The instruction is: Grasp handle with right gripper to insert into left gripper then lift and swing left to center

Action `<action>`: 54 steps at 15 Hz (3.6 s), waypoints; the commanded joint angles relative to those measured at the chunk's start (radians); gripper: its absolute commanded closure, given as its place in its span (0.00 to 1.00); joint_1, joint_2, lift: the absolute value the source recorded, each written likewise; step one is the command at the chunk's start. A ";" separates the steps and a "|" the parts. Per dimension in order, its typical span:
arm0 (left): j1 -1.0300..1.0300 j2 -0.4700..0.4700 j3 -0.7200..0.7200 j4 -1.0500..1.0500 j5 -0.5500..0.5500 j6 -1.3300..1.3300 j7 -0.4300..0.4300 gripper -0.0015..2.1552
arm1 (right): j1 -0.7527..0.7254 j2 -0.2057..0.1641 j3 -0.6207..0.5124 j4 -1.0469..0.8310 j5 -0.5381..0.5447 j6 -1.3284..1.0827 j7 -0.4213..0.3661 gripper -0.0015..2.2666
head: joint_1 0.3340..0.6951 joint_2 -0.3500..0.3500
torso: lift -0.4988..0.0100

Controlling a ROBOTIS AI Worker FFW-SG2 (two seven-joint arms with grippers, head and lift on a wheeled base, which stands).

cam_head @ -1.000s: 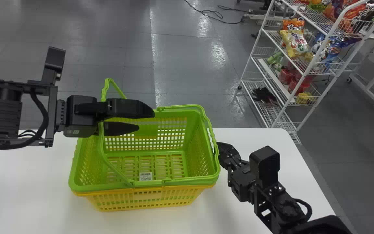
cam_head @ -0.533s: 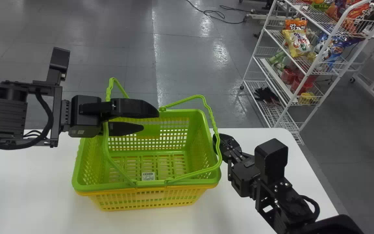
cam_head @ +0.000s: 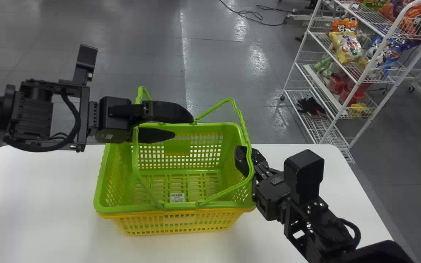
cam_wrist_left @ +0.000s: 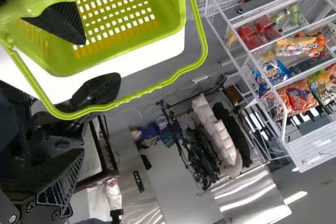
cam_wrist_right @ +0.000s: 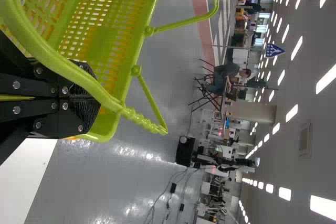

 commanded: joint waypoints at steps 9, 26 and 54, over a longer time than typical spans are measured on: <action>-0.033 -0.027 -0.040 0.042 -0.018 -0.018 -0.003 0.03 | -0.025 0.046 0.108 -0.017 0.058 0.034 -0.012 0.99 | 1.00 0.36 | 0.80; -0.050 -0.111 -0.061 0.100 -0.033 -0.048 -0.017 0.03 | -0.042 0.045 0.179 -0.015 0.092 0.095 -0.018 0.99 | 1.00 0.36 | 0.80; -0.158 -0.097 -0.034 0.231 0.163 -0.014 0.029 0.03 | 0.371 0.025 -0.152 0.014 -0.115 -0.540 0.022 0.11 | 1.00 0.12 | 0.80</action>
